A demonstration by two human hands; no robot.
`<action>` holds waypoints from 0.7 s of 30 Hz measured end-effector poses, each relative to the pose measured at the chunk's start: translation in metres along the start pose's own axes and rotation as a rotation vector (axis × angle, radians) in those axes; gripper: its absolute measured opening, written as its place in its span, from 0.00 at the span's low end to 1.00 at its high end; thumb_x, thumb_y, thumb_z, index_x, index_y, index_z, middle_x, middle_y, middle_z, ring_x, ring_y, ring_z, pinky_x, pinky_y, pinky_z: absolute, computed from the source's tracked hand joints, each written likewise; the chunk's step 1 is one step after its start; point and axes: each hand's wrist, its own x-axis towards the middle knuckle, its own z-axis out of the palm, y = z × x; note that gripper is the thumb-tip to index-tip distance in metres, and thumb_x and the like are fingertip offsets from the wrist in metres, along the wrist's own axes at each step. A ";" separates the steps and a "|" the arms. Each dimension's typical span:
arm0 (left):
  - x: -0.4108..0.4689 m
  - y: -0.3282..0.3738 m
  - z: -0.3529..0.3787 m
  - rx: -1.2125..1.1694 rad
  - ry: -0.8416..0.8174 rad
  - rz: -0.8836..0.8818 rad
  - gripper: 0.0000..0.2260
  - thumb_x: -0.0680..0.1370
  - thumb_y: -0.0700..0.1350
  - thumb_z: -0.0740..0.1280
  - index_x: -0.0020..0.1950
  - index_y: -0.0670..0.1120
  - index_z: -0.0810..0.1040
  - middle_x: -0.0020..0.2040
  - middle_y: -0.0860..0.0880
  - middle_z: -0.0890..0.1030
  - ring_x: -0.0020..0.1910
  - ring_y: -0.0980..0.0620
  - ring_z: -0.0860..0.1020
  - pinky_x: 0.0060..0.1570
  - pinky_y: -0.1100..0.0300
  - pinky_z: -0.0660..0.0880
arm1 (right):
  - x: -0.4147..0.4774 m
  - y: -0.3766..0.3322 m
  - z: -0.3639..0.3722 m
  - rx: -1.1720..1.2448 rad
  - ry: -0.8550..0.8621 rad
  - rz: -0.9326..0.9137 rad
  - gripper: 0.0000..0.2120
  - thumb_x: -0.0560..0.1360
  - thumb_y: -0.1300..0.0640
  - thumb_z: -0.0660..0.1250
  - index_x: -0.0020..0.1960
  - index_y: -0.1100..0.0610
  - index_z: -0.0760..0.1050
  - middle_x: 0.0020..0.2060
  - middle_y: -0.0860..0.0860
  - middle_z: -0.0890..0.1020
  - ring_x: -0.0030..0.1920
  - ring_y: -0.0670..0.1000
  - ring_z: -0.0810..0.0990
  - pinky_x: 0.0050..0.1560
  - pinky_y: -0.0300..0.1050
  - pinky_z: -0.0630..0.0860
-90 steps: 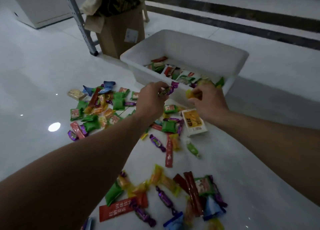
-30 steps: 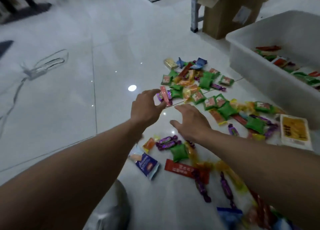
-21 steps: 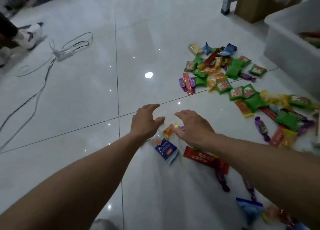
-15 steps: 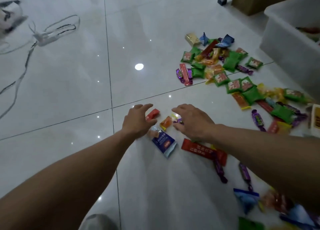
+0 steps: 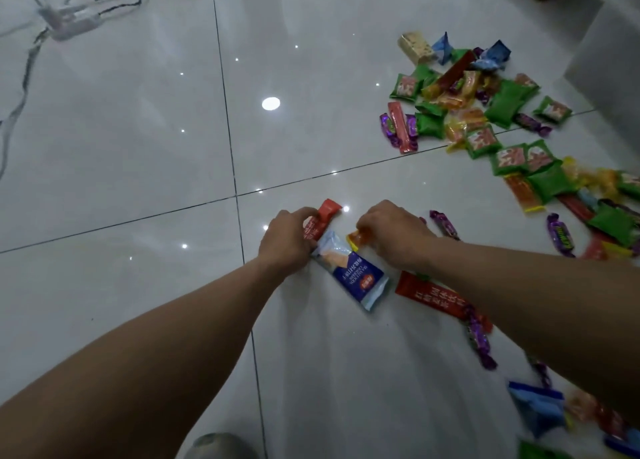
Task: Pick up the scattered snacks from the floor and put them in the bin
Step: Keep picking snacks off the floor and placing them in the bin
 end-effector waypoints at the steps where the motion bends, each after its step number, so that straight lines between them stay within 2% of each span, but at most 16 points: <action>1: 0.001 0.000 -0.001 -0.024 -0.009 -0.005 0.25 0.72 0.42 0.72 0.67 0.56 0.71 0.53 0.45 0.77 0.51 0.44 0.78 0.50 0.48 0.78 | 0.001 0.000 0.001 -0.005 0.003 0.001 0.18 0.75 0.62 0.66 0.64 0.53 0.74 0.59 0.53 0.74 0.57 0.55 0.75 0.55 0.50 0.76; 4: 0.003 0.000 -0.005 -0.123 -0.036 -0.033 0.27 0.72 0.39 0.72 0.67 0.57 0.69 0.51 0.46 0.78 0.47 0.45 0.78 0.44 0.47 0.81 | 0.005 0.000 0.004 0.003 0.027 0.015 0.15 0.75 0.61 0.67 0.62 0.56 0.74 0.57 0.53 0.74 0.57 0.54 0.73 0.54 0.49 0.75; 7: 0.005 0.001 -0.007 -0.189 -0.055 -0.034 0.26 0.74 0.38 0.70 0.69 0.54 0.68 0.50 0.48 0.76 0.49 0.46 0.77 0.46 0.51 0.80 | 0.008 0.000 0.008 0.051 0.059 0.019 0.13 0.76 0.62 0.66 0.60 0.57 0.73 0.55 0.53 0.73 0.56 0.54 0.72 0.54 0.50 0.74; 12: 0.008 0.013 -0.012 -0.249 0.027 0.008 0.20 0.77 0.37 0.67 0.67 0.50 0.72 0.50 0.49 0.76 0.47 0.53 0.74 0.48 0.60 0.73 | 0.006 0.003 0.001 0.189 0.141 0.071 0.12 0.76 0.62 0.67 0.59 0.57 0.74 0.53 0.52 0.74 0.53 0.52 0.74 0.53 0.47 0.74; 15: 0.013 0.030 -0.018 -0.290 0.082 0.027 0.17 0.77 0.37 0.67 0.64 0.49 0.75 0.47 0.48 0.78 0.44 0.53 0.75 0.48 0.59 0.75 | -0.001 0.007 -0.013 0.304 0.257 0.172 0.09 0.78 0.58 0.65 0.57 0.59 0.75 0.51 0.53 0.75 0.50 0.52 0.74 0.51 0.46 0.72; 18: 0.021 0.052 -0.018 -0.363 0.084 0.035 0.18 0.77 0.37 0.68 0.64 0.51 0.76 0.47 0.47 0.78 0.43 0.51 0.76 0.47 0.57 0.76 | -0.013 0.018 -0.028 0.336 0.343 0.251 0.10 0.77 0.60 0.66 0.58 0.59 0.76 0.52 0.55 0.78 0.52 0.53 0.75 0.50 0.45 0.71; 21: 0.028 0.083 -0.009 -0.442 0.044 0.057 0.18 0.77 0.40 0.68 0.66 0.51 0.74 0.47 0.48 0.78 0.43 0.51 0.77 0.40 0.58 0.77 | -0.030 0.038 -0.043 0.390 0.411 0.325 0.09 0.77 0.60 0.67 0.56 0.59 0.77 0.52 0.56 0.80 0.52 0.55 0.76 0.51 0.48 0.73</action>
